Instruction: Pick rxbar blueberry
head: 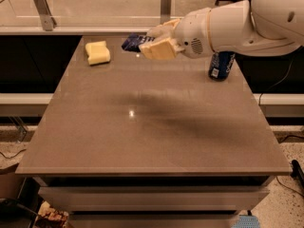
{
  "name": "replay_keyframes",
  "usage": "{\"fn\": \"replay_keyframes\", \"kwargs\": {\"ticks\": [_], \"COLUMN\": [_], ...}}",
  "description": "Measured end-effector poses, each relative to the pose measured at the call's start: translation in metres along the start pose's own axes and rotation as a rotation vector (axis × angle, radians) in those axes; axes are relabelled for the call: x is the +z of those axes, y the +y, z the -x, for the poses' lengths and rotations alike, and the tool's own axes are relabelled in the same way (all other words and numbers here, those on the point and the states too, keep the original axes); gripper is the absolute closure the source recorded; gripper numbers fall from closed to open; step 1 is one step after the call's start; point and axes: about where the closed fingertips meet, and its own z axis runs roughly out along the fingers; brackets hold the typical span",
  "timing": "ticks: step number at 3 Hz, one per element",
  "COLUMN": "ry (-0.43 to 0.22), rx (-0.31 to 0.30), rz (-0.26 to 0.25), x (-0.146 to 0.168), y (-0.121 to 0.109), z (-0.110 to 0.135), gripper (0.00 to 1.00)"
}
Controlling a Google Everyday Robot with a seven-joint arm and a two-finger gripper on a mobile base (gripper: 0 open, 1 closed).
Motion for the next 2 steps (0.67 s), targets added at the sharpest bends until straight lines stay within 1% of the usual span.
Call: {"fn": "replay_keyframes", "kwargs": {"ticks": [1,2], "ry": [0.032,0.032], "rx": [-0.036,-0.036], "rz": [-0.008,-0.008], "x": [-0.0196,-0.0196], "y": [0.0148,0.0148], "z": [0.0178,0.0179], "gripper": [1.0,1.0]}}
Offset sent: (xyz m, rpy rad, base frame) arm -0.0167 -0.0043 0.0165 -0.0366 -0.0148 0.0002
